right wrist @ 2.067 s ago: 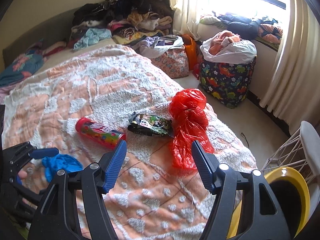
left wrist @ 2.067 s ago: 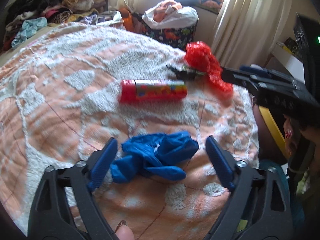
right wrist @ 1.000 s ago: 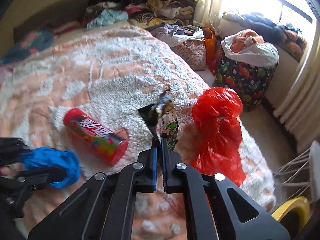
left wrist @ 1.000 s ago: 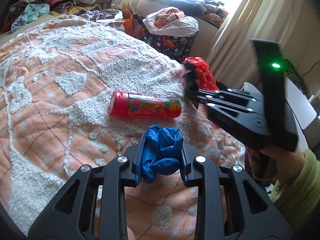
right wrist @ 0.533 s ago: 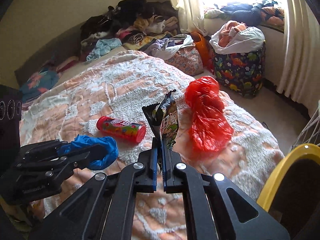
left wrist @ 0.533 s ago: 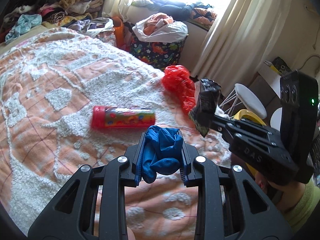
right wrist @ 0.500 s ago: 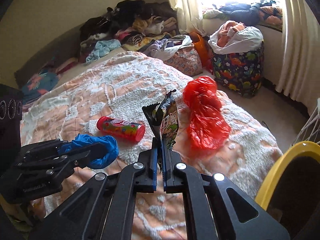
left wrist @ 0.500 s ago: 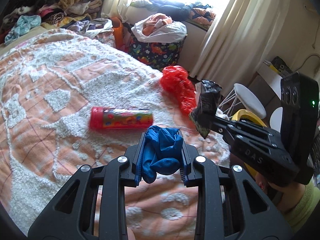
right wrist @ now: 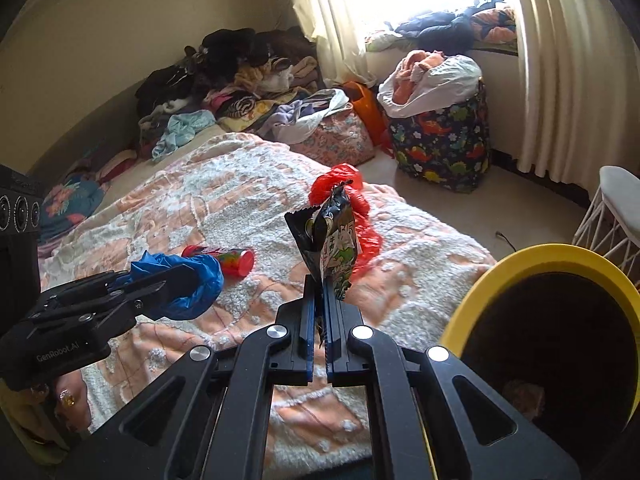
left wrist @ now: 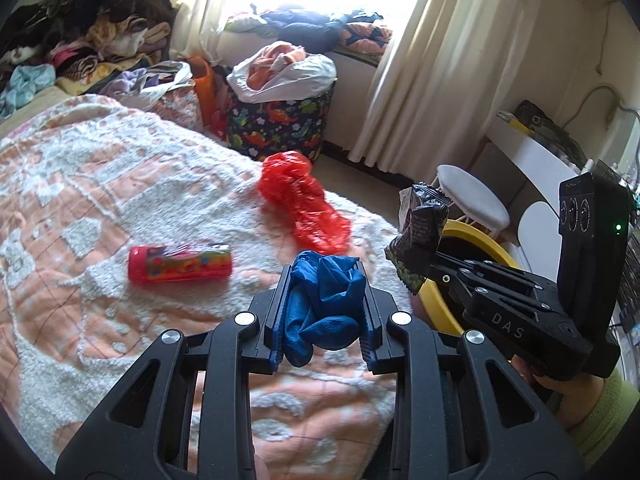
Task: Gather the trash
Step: 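Carry the blue glove and dark wrapper over the yellow bin with both grippers, then open both grippers over the bin to drop the glove and wrapper, then move both tools back over the bed toward the red tube and red bag, then grasp the red snack tube with the left gripper while the right gripper grasps the red bag, then carry the red tube and red bag over the yellow bin with both grippers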
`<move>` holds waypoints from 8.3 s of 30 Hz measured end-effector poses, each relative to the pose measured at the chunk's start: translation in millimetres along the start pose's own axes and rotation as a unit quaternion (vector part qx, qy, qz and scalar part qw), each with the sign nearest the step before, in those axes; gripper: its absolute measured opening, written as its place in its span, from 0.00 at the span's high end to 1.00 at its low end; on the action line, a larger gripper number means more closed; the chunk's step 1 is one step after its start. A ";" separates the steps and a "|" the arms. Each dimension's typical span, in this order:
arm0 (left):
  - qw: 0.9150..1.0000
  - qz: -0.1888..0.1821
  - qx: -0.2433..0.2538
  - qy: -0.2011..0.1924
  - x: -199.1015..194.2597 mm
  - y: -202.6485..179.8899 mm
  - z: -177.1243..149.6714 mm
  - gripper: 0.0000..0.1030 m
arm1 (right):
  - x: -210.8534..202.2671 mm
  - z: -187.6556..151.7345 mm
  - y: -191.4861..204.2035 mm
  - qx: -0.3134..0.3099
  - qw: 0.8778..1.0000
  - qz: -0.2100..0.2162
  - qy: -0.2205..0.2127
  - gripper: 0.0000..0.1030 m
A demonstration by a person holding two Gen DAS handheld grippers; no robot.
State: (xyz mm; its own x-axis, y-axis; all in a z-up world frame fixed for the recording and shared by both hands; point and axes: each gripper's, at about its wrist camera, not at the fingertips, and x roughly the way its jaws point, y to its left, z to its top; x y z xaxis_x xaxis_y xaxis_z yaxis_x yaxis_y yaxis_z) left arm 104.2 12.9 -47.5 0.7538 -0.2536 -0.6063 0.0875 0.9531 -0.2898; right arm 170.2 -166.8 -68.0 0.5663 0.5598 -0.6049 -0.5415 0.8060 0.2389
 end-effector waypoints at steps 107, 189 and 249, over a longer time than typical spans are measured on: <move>0.984 -0.073 0.151 0.066 109.1 -174.8 -26.0 0.11 | -102.1 -60.4 -190.5 0.219 0.965 -0.131 -0.057 0.61; 0.969 0.056 -0.239 0.017 60.3 109.2 -4.5 0.14 | 132.7 38.9 -32.3 0.093 0.989 -0.057 0.098 0.40; 0.995 0.024 -0.096 -0.019 46.4 -11.6 27.6 0.76 | -49.1 -1.0 -54.9 0.115 0.991 -0.056 -0.049 0.96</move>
State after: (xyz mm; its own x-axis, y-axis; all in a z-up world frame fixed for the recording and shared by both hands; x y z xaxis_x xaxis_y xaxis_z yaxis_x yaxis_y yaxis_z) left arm 156.2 -5.3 -51.8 0.7787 -0.1982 -0.5953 -0.0725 0.9140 -0.3992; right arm 171.6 -238.8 -52.1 0.6779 0.4715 -0.5641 -0.3227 0.8802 0.3479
